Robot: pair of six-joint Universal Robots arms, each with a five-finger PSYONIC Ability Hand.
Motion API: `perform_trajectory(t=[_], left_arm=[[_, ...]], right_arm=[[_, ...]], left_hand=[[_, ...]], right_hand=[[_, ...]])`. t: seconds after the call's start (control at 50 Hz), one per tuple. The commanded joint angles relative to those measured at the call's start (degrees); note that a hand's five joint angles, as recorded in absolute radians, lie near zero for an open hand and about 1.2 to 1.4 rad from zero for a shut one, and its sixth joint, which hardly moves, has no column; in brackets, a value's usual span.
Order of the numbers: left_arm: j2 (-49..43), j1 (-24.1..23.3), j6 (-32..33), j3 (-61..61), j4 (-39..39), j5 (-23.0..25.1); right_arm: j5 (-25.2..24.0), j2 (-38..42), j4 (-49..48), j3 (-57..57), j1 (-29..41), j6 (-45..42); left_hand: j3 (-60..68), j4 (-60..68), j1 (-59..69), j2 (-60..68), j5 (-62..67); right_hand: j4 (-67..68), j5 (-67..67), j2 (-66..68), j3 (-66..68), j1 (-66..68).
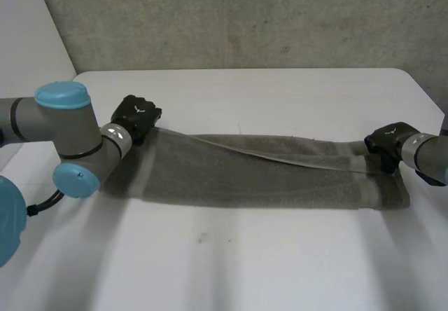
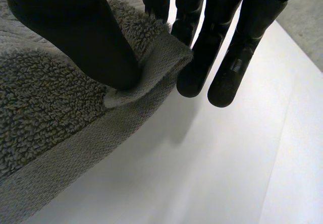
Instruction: Fold the towel.
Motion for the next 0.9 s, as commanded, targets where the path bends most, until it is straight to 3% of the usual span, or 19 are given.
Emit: perform_trajectory(t=[0.02, 0.04, 0.06, 0.08, 0.1, 0.14, 0.24, 0.36, 0.46, 0.56, 0.68, 0.9], left_arm=[[-1.6, 0.0, 0.0, 3.1, -0.4, 0.0], [-1.7, -0.1, 0.1, 3.4, -0.4, 0.0], [-1.7, -0.1, 0.1, 3.4, -0.4, 0.0], [-1.6, -0.2, 0.1, 3.7, -0.3, 0.0], [-1.5, -0.6, 0.1, 4.3, -0.2, -0.6], [-1.4, -1.0, 0.0, 4.9, -0.2, -1.4], [-0.6, -2.3, -0.2, 7.2, -0.4, -5.3], [4.5, -2.8, -1.9, 6.7, -0.5, -7.5], [9.6, -2.5, -8.5, 3.9, -1.5, -8.0], [17.6, -1.7, -17.0, -5.4, -3.6, -7.6], [24.2, -0.9, -19.9, -15.3, -3.3, -7.4], [37.1, 1.1, -26.3, -37.4, 5.9, -7.3]], right_arm=[[1.2, 1.4, -3.6, -2.5, 0.2, 2.8], [1.4, 1.3, -3.7, -3.5, 0.2, 3.4], [1.4, 1.3, -3.7, -3.5, 0.2, 3.4], [1.9, 1.0, -3.7, -4.3, 0.2, 4.1], [2.4, 0.6, -3.6, -5.3, 0.2, 5.0], [2.8, -0.3, -3.6, -5.9, 0.3, 6.2], [2.6, -6.8, -4.9, -6.1, 0.4, 11.6], [2.3, -14.6, -9.4, -2.5, -0.1, 16.0], [-1.4, -22.4, -12.5, 5.2, 0.0, 16.8], [-4.9, -23.3, -10.9, 11.3, -0.4, 16.7], [-6.9, -25.7, -10.1, 21.1, -2.3, 16.1], [-11.8, -25.9, -19.4, 39.0, -7.6, 9.8]], left_hand=[[10.3, 10.2, 11.4, 10.2, 10.5], [1.5, 1.4, 2.6, 1.4, 1.7], [1.4, 1.3, 2.5, 1.3, 1.6], [-23.1, -23.1, -21.9, -23.2, -22.9], [-36.8, -36.9, -35.7, -36.9, -36.6], [-38.3, -38.3, -37.1, -38.4, -38.1], [-49.7, -49.8, -48.6, -49.8, -49.5], [-49.7, -49.8, -48.6, -49.9, -49.5], [-49.4, -49.5, -48.3, -49.5, -49.2], [-49.2, -49.3, -48.1, -49.4, -49.0], [-49.4, -49.5, -48.3, -49.5, -49.2], [-49.7, -49.8, -48.6, -49.9, -49.5]], right_hand=[[3.0, 5.4, 3.9, 3.4, 15.9], [-22.3, -19.9, -21.4, -21.9, -9.4], [-22.6, -20.1, -21.7, -22.2, -9.6], [-32.3, -29.8, -31.3, -31.8, -19.3], [-52.3, -49.9, -51.4, -51.9, -39.4], [-58.3, -55.9, -57.4, -57.9, -45.4], [-58.3, -55.9, -57.4, -57.9, -45.4], [-58.3, -55.9, -57.4, -57.9, -45.4], [-58.3, -55.9, -57.4, -57.9, -45.4], [-58.3, -55.9, -57.4, -57.9, -45.4], [-58.3, -55.9, -57.4, -57.9, -45.4], [-51.9, -49.4, -51.0, -51.5, -38.9]])
